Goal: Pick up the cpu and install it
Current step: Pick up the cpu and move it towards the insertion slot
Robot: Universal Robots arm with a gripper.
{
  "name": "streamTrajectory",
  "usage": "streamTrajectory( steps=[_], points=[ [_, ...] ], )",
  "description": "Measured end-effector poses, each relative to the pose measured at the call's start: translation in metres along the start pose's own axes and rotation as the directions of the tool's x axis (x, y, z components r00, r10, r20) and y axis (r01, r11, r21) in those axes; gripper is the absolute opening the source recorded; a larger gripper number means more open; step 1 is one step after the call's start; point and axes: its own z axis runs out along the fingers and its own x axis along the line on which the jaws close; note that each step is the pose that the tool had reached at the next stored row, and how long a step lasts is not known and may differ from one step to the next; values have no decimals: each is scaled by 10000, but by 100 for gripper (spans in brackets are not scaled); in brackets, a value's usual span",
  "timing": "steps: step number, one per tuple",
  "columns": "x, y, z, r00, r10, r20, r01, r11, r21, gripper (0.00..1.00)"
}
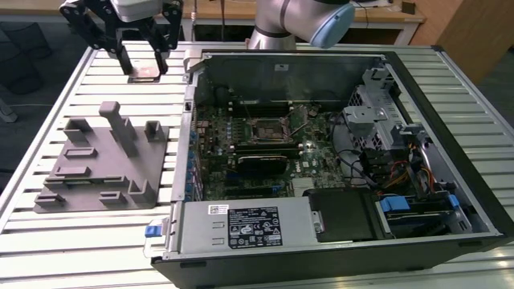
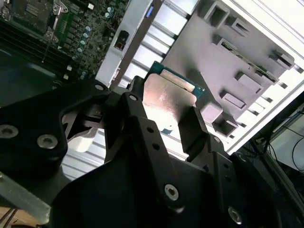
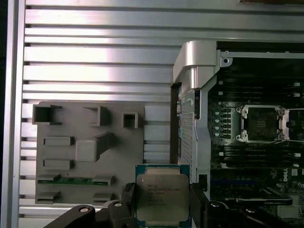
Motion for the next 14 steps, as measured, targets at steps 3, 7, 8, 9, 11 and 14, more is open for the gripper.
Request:
streamTrajectory(
  steps=[3, 7, 8, 9, 11, 14],
  points=[
    [-75, 0, 0, 10000, 0, 0, 0, 10000, 1, 54],
    [-202, 2, 1, 10000, 0, 0, 0, 10000, 0, 54],
    [-237, 5, 2, 10000, 1, 0, -1, 10000, 0, 54],
    [-277, 10, 3, 10000, 0, 0, 0, 10000, 0, 54],
    [-353, 23, 4, 10000, 1, -1, -1, 10000, 1, 54],
    [-459, 45, 8, 10000, 0, 0, 0, 10000, 0, 54]
  ],
)
